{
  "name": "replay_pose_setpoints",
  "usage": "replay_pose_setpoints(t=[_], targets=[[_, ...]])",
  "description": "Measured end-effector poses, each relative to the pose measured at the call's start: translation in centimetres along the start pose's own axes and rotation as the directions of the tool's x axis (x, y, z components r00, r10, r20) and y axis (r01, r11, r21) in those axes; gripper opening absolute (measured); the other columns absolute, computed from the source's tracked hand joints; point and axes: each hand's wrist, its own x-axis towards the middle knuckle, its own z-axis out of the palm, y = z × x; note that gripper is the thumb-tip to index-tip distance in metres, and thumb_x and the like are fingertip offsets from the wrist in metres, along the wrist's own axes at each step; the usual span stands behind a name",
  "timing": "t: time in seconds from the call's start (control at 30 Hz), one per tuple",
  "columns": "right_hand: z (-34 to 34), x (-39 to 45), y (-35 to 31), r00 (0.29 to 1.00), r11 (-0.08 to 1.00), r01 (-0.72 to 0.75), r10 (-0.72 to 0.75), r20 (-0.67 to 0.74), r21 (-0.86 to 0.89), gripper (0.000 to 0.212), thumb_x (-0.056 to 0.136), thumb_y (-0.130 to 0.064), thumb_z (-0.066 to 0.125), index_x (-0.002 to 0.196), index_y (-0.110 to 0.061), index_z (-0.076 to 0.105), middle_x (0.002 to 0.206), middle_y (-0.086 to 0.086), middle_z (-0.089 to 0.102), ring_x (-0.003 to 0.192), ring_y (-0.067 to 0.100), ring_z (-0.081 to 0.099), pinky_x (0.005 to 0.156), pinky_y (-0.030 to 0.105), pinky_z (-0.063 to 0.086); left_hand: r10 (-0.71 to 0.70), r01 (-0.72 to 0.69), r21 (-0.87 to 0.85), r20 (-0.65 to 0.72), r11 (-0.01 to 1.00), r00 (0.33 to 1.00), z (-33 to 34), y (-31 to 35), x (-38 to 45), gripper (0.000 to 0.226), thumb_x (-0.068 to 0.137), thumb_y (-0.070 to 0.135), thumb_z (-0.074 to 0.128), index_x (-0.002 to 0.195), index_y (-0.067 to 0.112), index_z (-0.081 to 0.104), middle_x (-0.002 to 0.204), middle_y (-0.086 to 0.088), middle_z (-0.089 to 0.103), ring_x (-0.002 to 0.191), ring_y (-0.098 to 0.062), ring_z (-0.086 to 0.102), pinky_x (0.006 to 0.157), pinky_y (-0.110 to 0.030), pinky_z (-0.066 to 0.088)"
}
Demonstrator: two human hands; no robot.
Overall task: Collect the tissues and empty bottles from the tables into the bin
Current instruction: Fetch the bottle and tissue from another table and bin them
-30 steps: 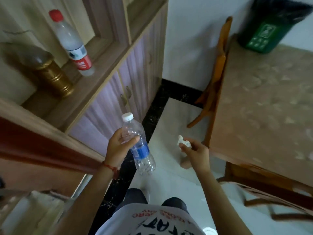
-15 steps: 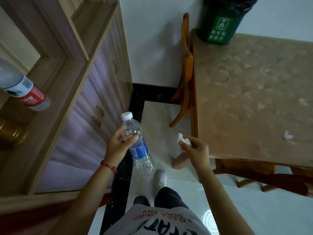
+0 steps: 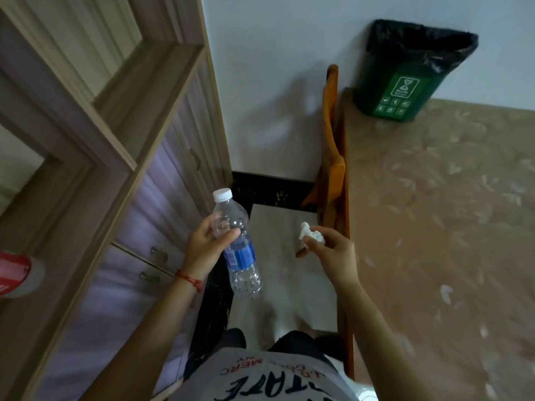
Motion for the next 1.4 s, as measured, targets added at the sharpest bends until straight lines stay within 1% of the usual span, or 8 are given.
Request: replay_pose_setpoints(t=[0.1, 0.27, 0.47, 0.83, 0.97, 1.17, 1.3, 1.4], targets=[[0.3, 3.6, -1.5, 1.0, 1.0, -0.009, 0.009, -0.009, 0.004, 0.013, 0.078, -0.024, 0.07, 0.087, -0.032, 0.066, 0.082, -0.003, 0.07, 0.078, 0.019, 0.068, 0.073, 0.033, 0.056, 0.017, -0.017, -0.017, -0.019, 1.0, 1.0, 0.9, 0.8, 3.4, 0.029, 0.076, -0.001, 0.068, 0.102, 0.009, 0.06, 0.07, 0.014, 0.07, 0.069, 0.007, 0.064, 0.061, -0.008, 0.047], [2.1, 8.3, -2.6, 0.998, 0.997, -0.057, 0.057, -0.003, 0.052, 0.02, 0.078, -0.019, 0.071, 0.098, -0.018, 0.069, 0.088, -0.005, 0.067, 0.083, 0.021, 0.067, 0.068, 0.052, 0.057, 0.004, -0.003, -0.008, 0.024, 1.0, 1.0, 1.4, 1.9, 9.0, 0.03, 0.077, -0.007, 0.065, 0.093, 0.018, 0.059, 0.069, 0.022, 0.07, 0.07, 0.008, 0.064, 0.061, -0.007, 0.047], [4.8, 14.5, -4.2, 0.994, 0.999, -0.036, 0.038, -0.106, 0.019, 0.026, 0.08, -0.019, 0.07, 0.105, -0.014, 0.066, 0.095, 0.002, 0.068, 0.087, 0.017, 0.066, 0.074, 0.027, 0.055, 0.034, -0.034, -0.003, 0.123, 0.999, 0.992, 1.7, 3.5, 17.9, 0.035, 0.08, -0.012, 0.057, 0.111, 0.004, 0.053, 0.07, 0.021, 0.071, 0.071, 0.007, 0.064, 0.062, -0.008, 0.048], [9.6, 24.0, -9.0, 0.974, 0.999, -0.031, 0.037, -0.225, 0.031, 0.023, 0.081, -0.02, 0.069, 0.103, -0.022, 0.065, 0.088, -0.009, 0.067, 0.082, 0.009, 0.065, 0.069, 0.019, 0.052, 0.045, -0.044, -0.011, 0.237, 0.999, 0.971, 1.2, 7.5, 31.9, 0.037, 0.077, -0.007, 0.063, 0.11, 0.007, 0.053, 0.071, 0.024, 0.07, 0.071, 0.009, 0.064, 0.063, -0.008, 0.047], [10.1, 26.4, -10.2, 0.973, 0.999, -0.025, 0.032, -0.23, 0.031, 0.024, 0.081, -0.019, 0.069, 0.104, -0.017, 0.066, 0.088, -0.006, 0.068, 0.078, 0.006, 0.065, 0.061, 0.011, 0.049, 0.036, -0.041, 0.013, 0.251, 0.999, 0.967, 1.5, 8.5, 34.2, 0.049, 0.068, 0.012, 0.072, 0.113, 0.005, 0.055, 0.086, 0.009, 0.07, 0.076, 0.007, 0.064, 0.064, -0.009, 0.048], [10.4, 31.3, -11.4, 0.973, 0.998, -0.025, 0.038, -0.226, 0.059, 0.023, 0.08, -0.022, 0.07, 0.102, -0.015, 0.067, 0.09, 0.0, 0.069, 0.082, 0.015, 0.067, 0.074, 0.033, 0.058, 0.012, -0.016, 0.014, 0.246, 1.0, 0.969, 2.5, 9.4, 38.1, 0.063, 0.065, 0.02, 0.075, 0.121, 0.001, 0.052, 0.099, 0.002, 0.064, 0.08, 0.006, 0.064, 0.063, -0.01, 0.048], [9.9, 34.8, -12.3, 0.977, 0.997, -0.021, 0.035, -0.209, 0.07, 0.026, 0.08, -0.023, 0.069, 0.104, -0.014, 0.067, 0.091, 0.003, 0.07, 0.084, 0.016, 0.067, 0.078, 0.039, 0.057, 0.028, -0.035, 0.027, 0.224, 0.999, 0.974, 3.9, 10.2, 41.1, 0.049, 0.076, 0.002, 0.068, 0.121, -0.005, 0.051, 0.094, 0.002, 0.062, 0.074, 0.01, 0.063, 0.06, -0.008, 0.047], [9.1, 37.5, -13.1, 0.979, 0.998, -0.005, 0.02, -0.205, 0.07, 0.028, 0.08, -0.023, 0.069, 0.106, -0.012, 0.066, 0.094, 0.004, 0.07, 0.085, 0.018, 0.066, 0.08, 0.042, 0.057, 0.038, -0.045, 0.024, 0.232, 0.999, 0.972, 5.4, 11.6, 43.0, 0.056, 0.066, 0.016, 0.074, 0.115, -0.002, 0.054, 0.092, 0.005, 0.064, 0.075, 0.008, 0.063, 0.061, -0.008, 0.047]])
